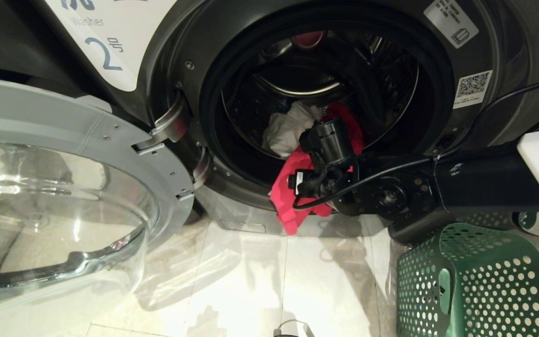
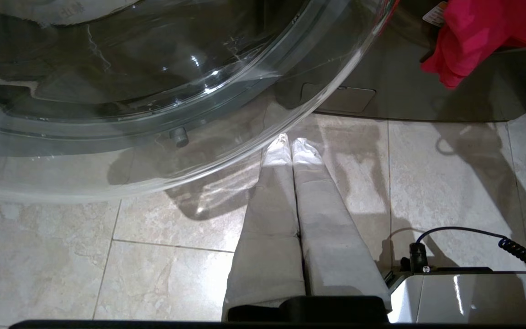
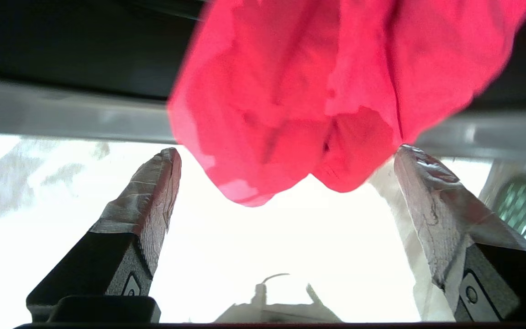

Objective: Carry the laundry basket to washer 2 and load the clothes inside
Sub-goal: Place the clothes into the washing machine

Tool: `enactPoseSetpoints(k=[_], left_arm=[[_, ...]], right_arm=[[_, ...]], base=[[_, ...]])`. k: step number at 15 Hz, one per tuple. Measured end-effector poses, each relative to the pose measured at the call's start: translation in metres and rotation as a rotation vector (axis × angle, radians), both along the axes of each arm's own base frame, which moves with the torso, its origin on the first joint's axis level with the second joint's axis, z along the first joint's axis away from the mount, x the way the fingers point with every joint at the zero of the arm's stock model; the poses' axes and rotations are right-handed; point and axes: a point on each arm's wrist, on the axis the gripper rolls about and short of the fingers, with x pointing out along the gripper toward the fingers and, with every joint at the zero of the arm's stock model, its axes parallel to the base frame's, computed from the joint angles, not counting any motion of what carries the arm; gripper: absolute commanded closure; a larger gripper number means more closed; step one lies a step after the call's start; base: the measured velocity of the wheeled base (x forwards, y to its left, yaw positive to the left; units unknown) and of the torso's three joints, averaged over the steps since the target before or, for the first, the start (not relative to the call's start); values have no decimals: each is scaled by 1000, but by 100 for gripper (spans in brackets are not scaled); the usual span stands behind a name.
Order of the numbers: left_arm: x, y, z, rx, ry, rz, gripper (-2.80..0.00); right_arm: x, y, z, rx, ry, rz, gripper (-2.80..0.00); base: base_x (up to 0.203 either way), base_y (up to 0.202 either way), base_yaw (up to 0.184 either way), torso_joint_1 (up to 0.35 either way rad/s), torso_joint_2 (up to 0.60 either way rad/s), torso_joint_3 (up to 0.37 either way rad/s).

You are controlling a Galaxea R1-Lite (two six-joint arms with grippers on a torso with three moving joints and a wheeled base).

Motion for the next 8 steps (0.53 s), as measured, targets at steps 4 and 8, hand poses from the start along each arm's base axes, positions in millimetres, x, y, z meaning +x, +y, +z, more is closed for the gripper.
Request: enactPoseSetpoints(k=[4, 8], left_arm=[[0, 0, 0, 0, 0, 1, 0], [0, 0, 0, 0, 0, 0, 0]], right_arm=[[17, 5, -30, -73, 19, -82, -280], [30, 3, -49, -120, 48, -102, -280]], base=[[0, 0, 0, 0, 0, 0], [0, 0, 0, 0, 0, 0]])
